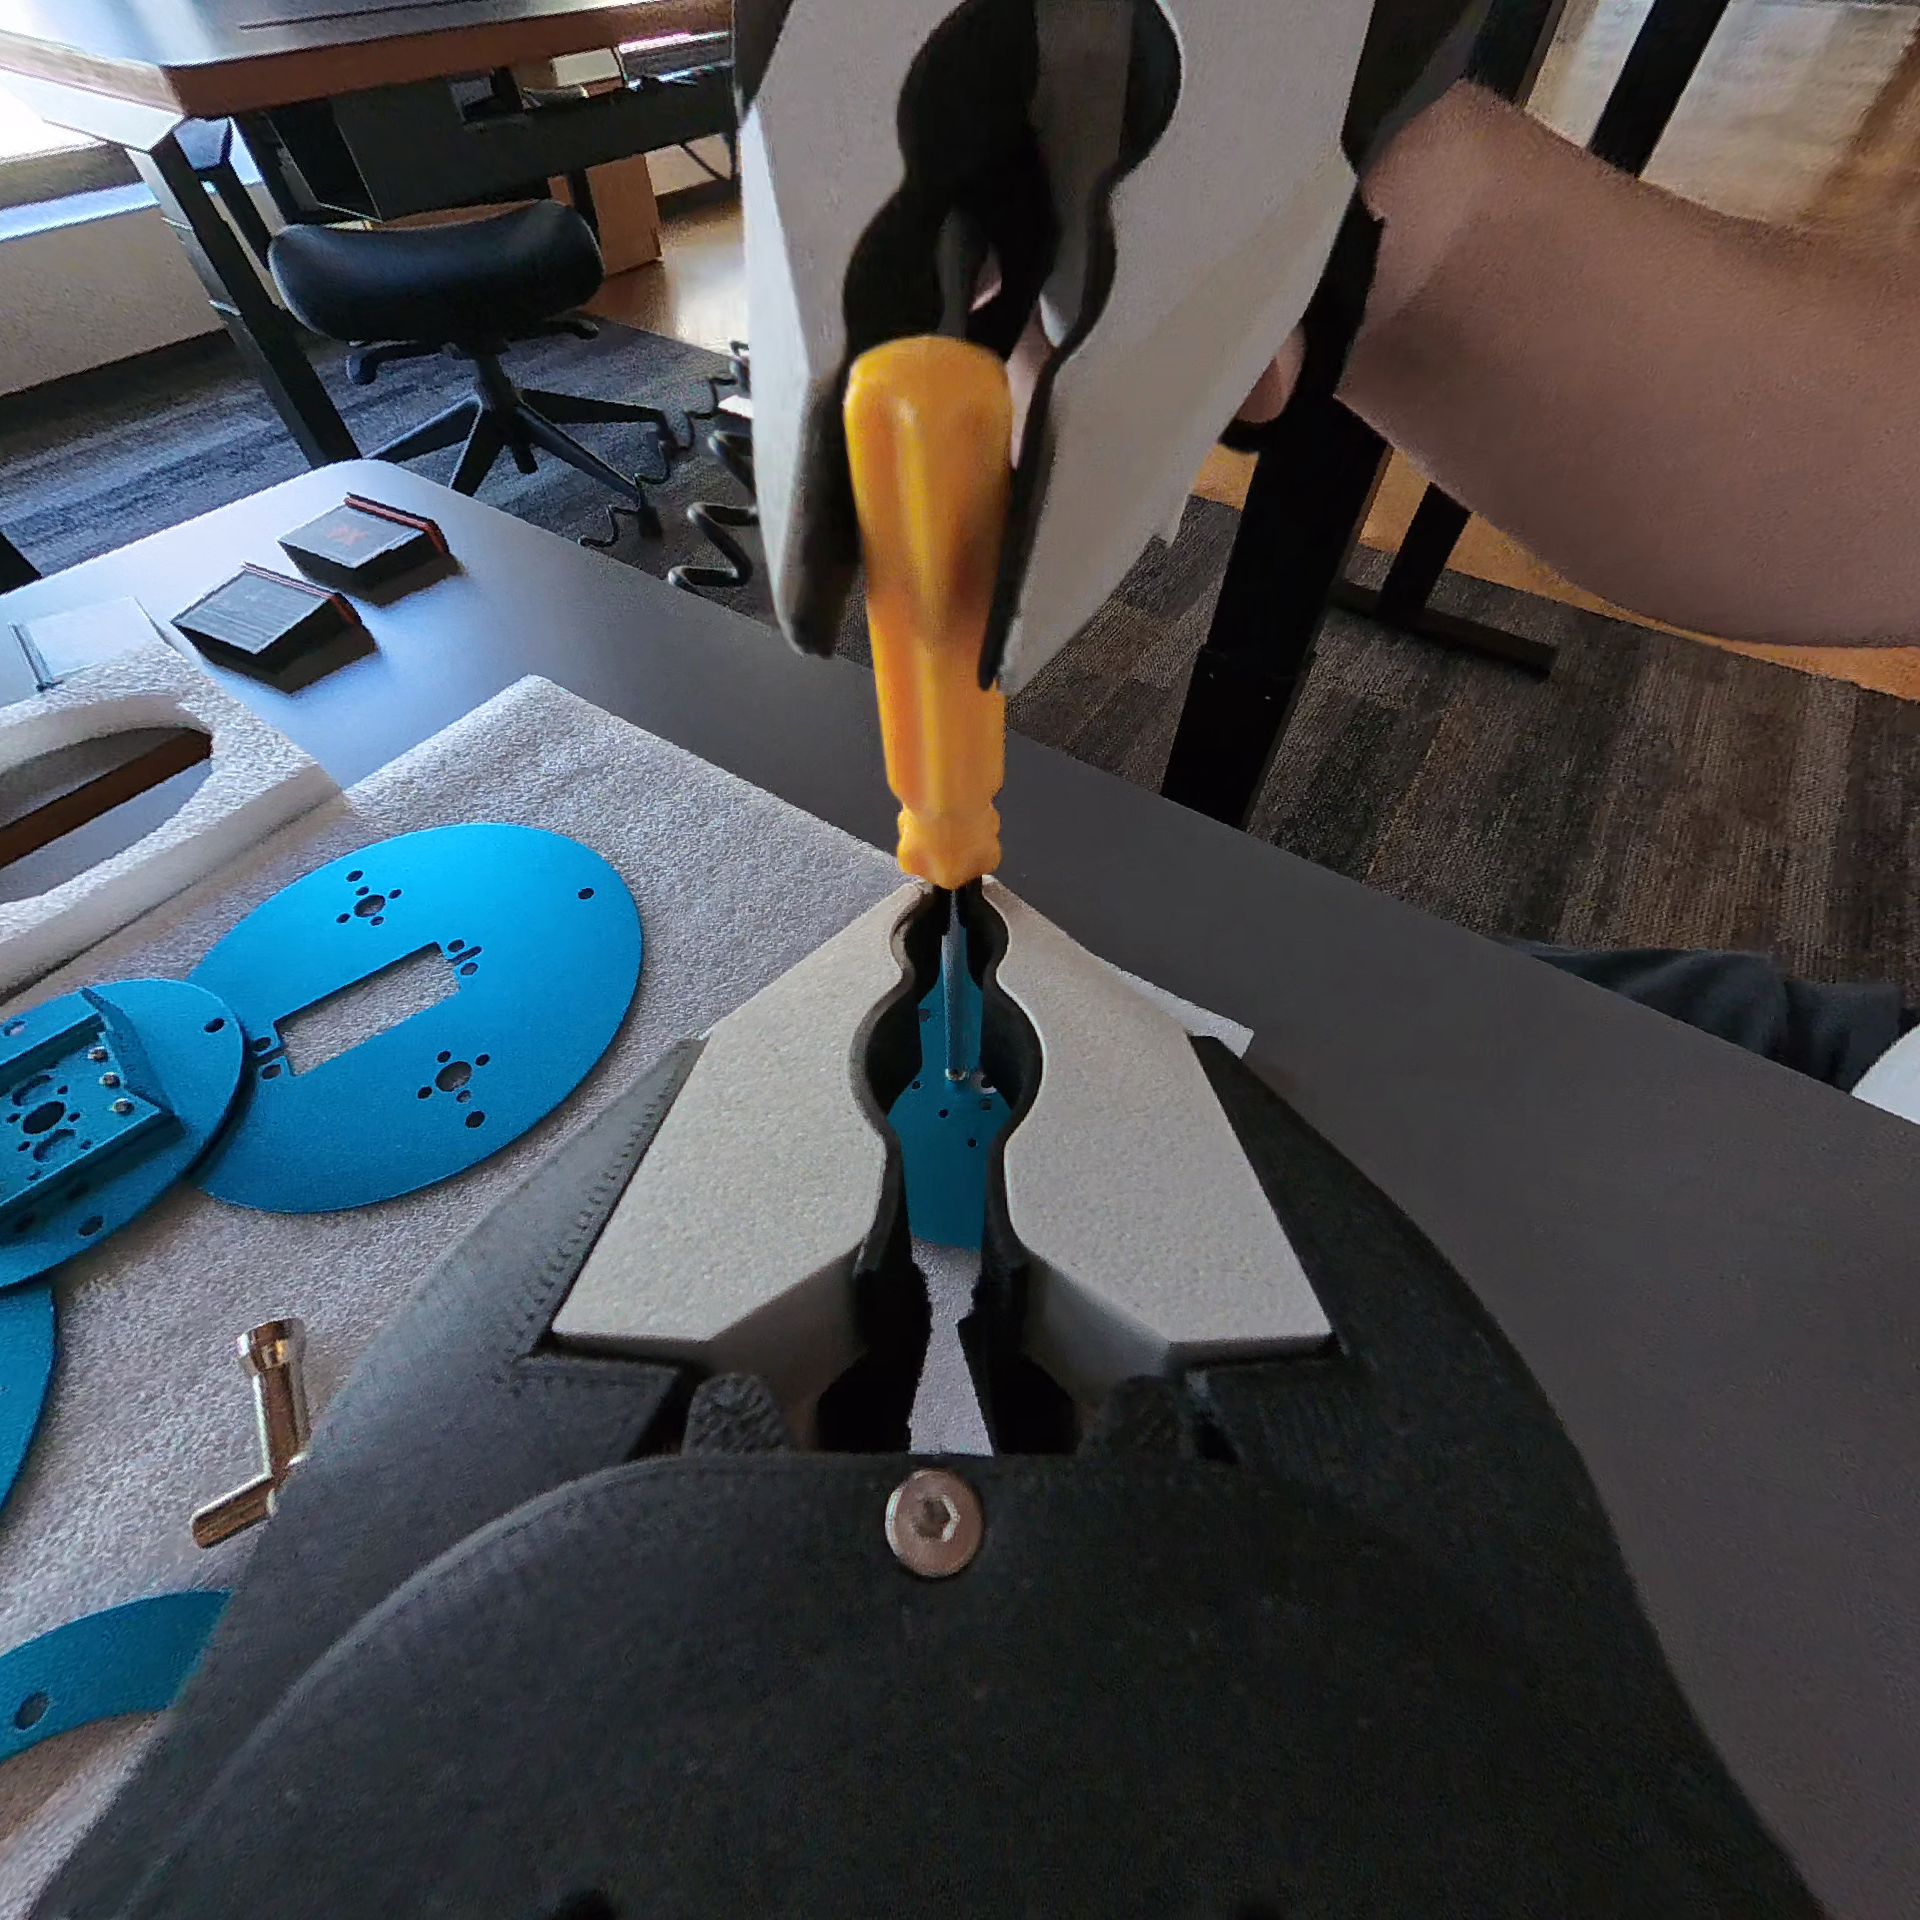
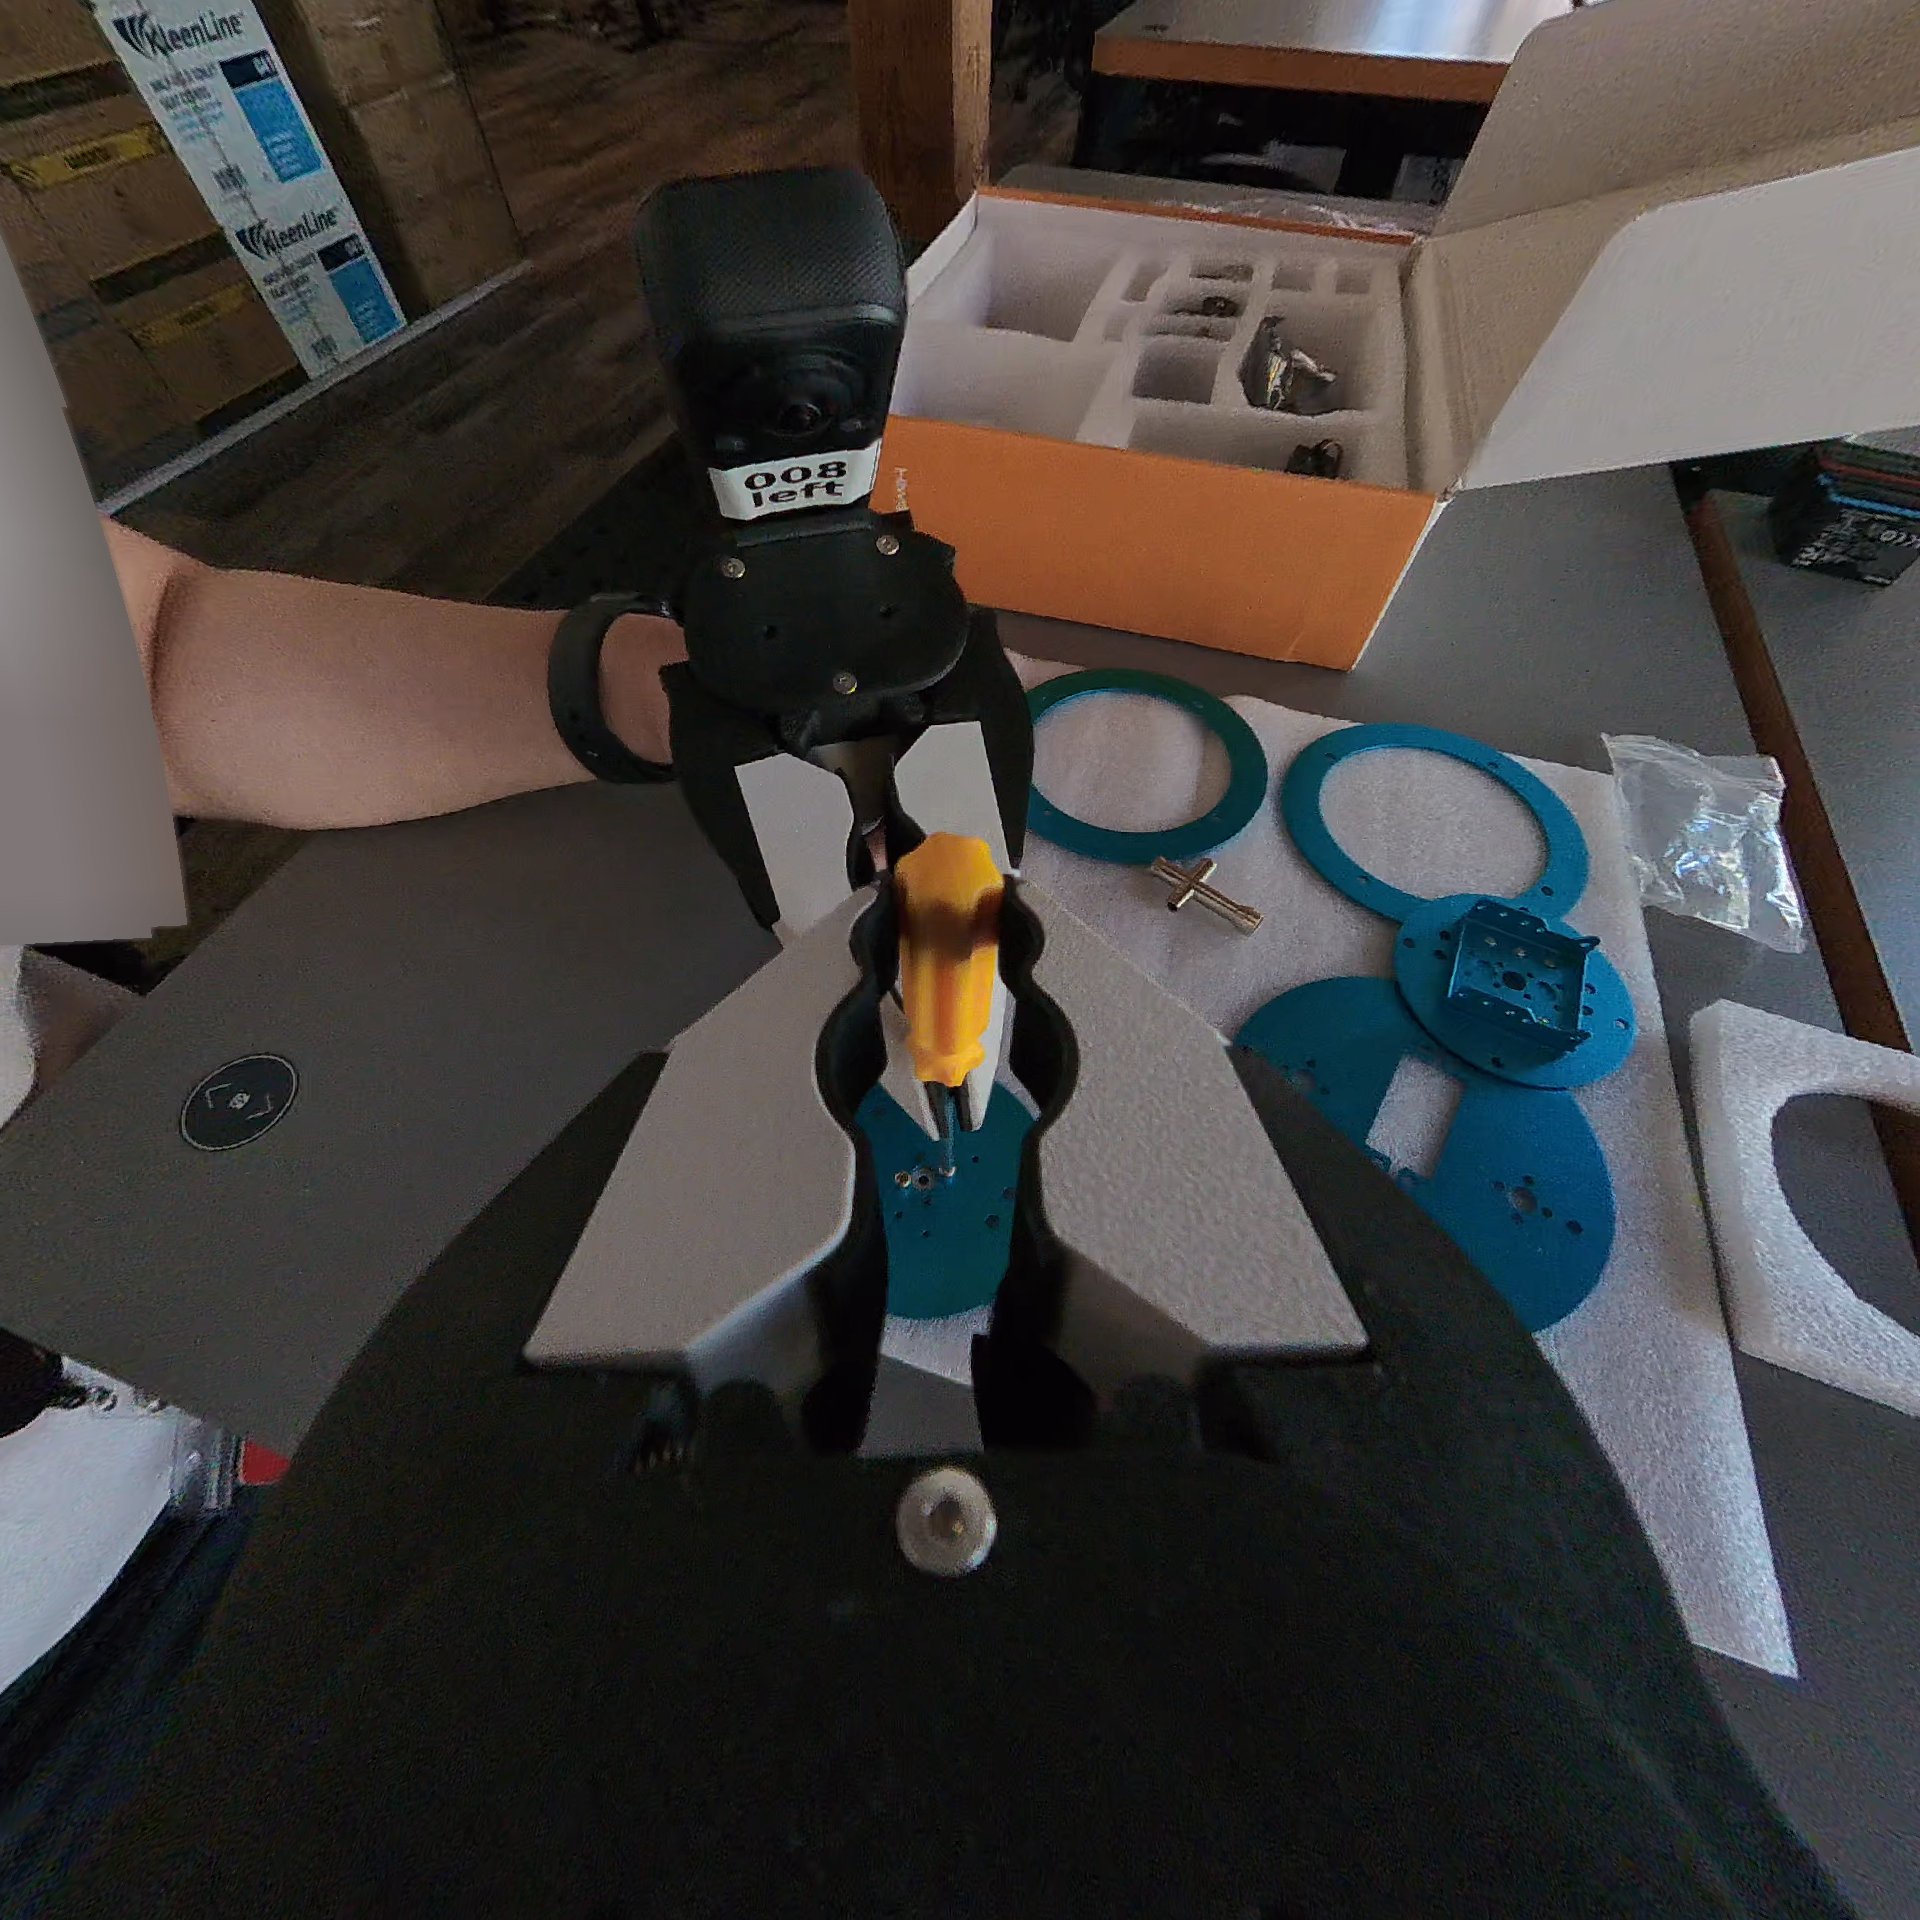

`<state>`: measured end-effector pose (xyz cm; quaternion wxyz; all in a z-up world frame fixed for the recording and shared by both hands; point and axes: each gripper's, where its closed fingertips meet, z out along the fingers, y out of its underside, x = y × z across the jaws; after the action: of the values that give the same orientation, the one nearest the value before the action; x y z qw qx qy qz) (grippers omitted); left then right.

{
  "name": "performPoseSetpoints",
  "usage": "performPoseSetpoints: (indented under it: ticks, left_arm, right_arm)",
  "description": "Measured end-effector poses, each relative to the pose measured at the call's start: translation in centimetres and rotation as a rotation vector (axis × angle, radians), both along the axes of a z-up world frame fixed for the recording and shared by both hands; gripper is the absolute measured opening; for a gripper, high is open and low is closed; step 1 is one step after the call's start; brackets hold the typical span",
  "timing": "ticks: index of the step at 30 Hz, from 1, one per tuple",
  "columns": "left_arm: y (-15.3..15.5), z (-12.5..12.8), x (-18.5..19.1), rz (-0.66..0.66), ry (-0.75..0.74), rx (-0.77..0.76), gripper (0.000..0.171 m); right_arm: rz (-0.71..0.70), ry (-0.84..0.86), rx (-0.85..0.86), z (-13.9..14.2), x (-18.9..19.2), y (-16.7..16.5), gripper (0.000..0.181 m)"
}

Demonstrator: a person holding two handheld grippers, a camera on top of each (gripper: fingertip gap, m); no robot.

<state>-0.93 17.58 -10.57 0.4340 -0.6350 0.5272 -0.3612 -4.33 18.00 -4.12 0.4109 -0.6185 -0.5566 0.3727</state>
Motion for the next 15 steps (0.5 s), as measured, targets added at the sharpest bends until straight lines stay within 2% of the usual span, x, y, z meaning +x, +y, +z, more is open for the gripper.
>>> performPoseSetpoints:
  ticks: [5,10,13,15]
  left_arm:
    - [0.0,0.0,0.0,0.011,0.005,0.002,0.003]
    - [0.2,-0.6,-0.2,0.027,0.037,0.013,0.003]
    - [0.2,-0.7,-0.1,0.029,0.041,0.010,0.003]
    - [0.2,-0.7,0.0,0.032,0.044,0.017,0.003]
  right_arm:
    - [-0.067,-0.079,0.006,-0.2,0.0,0.2,0.017]
    - [-0.324,-0.014,0.000,-0.2,0.3,1.0,0.018]
    - [-0.502,0.033,0.051,-0.2,0.7,1.3,0.018]
    - [-0.570,0.031,0.080,-0.1,0.7,1.2,0.018]
